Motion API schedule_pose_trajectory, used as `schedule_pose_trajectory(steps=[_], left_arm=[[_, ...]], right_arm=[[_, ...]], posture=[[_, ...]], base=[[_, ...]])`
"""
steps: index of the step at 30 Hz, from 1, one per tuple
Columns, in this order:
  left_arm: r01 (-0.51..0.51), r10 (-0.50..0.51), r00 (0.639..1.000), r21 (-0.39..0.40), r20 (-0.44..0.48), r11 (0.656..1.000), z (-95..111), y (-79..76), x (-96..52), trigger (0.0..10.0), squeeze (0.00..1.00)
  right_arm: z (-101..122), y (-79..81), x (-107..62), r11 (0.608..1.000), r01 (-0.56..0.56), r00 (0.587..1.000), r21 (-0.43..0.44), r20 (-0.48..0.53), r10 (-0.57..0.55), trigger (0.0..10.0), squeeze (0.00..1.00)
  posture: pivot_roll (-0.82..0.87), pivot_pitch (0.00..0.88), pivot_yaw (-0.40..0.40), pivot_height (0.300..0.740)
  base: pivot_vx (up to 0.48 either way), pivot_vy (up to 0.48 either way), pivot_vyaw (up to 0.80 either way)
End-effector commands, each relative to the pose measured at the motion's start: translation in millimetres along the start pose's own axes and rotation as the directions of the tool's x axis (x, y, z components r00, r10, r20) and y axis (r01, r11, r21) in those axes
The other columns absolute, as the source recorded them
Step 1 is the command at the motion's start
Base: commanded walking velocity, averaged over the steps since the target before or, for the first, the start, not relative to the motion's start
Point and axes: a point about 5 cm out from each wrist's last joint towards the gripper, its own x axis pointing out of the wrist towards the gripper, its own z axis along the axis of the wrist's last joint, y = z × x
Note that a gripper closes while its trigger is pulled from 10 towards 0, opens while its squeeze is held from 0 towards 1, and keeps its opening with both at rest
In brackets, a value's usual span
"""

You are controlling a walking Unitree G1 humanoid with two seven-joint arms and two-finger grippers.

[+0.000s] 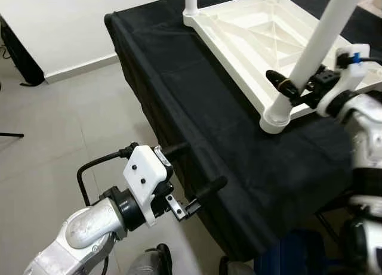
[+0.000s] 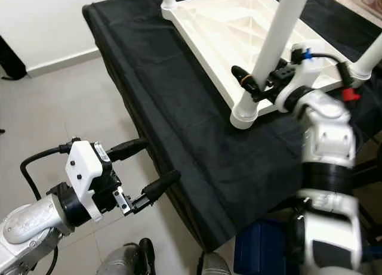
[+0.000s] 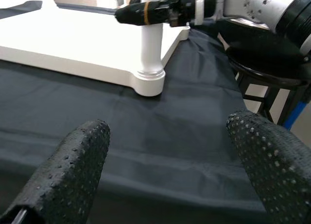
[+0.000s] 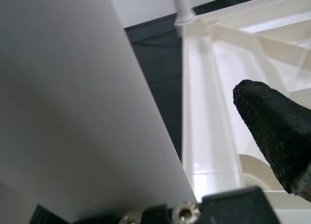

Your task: Building children table

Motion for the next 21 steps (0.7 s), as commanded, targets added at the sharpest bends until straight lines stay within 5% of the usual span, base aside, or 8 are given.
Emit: schedule_pose_trajectory(steps=[1, 10, 17, 18, 20, 21], left_arm=[[0.003, -0.003, 1.000, 0.006, 0.004, 1.000, 2.0, -2.8, -2.5, 10.0, 0.00], [0.000, 0.000, 1.000, 0.017, -0.004, 1.000, 4.2, -2.5, -4.4, 10.0, 0.00], [-0.006, 0.006, 1.000, 0.016, -0.005, 1.000, 4.4, -2.3, -5.4, 10.0, 0.00], [-0.006, 0.006, 1.000, 0.015, -0.005, 1.000, 4.3, -2.2, -5.1, 10.0, 0.00], [-0.006, 0.006, 1.000, 0.015, -0.005, 1.000, 4.3, -2.1, -5.0, 10.0, 0.00], [0.001, -0.001, 1.000, 0.016, 0.001, 1.000, 4.4, -2.2, -2.6, 10.0, 0.00]], right_arm=[[-3.3, 1.7, -1.5, 0.996, -0.094, 0.996, 0.014, -0.005, 0.094, 10.0, 0.00], [-4.0, -5.6, -0.3, 0.960, -0.270, 0.961, 0.068, -0.037, 0.273, 10.0, 0.00], [-1.1, -15.7, -4.4, 0.966, -0.249, 0.968, 0.074, -0.004, 0.250, 10.0, 0.00], [-0.6, -16.9, -4.4, 0.968, -0.241, 0.970, 0.063, 0.000, 0.242, 5.7, 0.00], [-0.5, -17.6, -4.3, 0.968, -0.243, 0.970, 0.060, 0.001, 0.243, 5.7, 0.00], [-3.4, -19.9, -7.8, 0.973, -0.223, 0.975, 0.065, -0.001, 0.224, 0.0, 0.00]], posture=[[0.05, 0.261, -0.029, 0.740], [0.07, 0.263, -0.027, 0.740], [0.07, 0.262, -0.026, 0.740], [0.07, 0.261, -0.024, 0.740], [0.07, 0.261, -0.024, 0.740], [0.06, 0.241, -0.022, 0.740]], base=[[0.000, 0.000, 0.00], [0.000, 0.000, 0.00], [0.000, 0.000, 0.00], [0.000, 0.000, 0.00], [0.000, 0.000, 0.00], [0.000, 0.000, 0.00]])
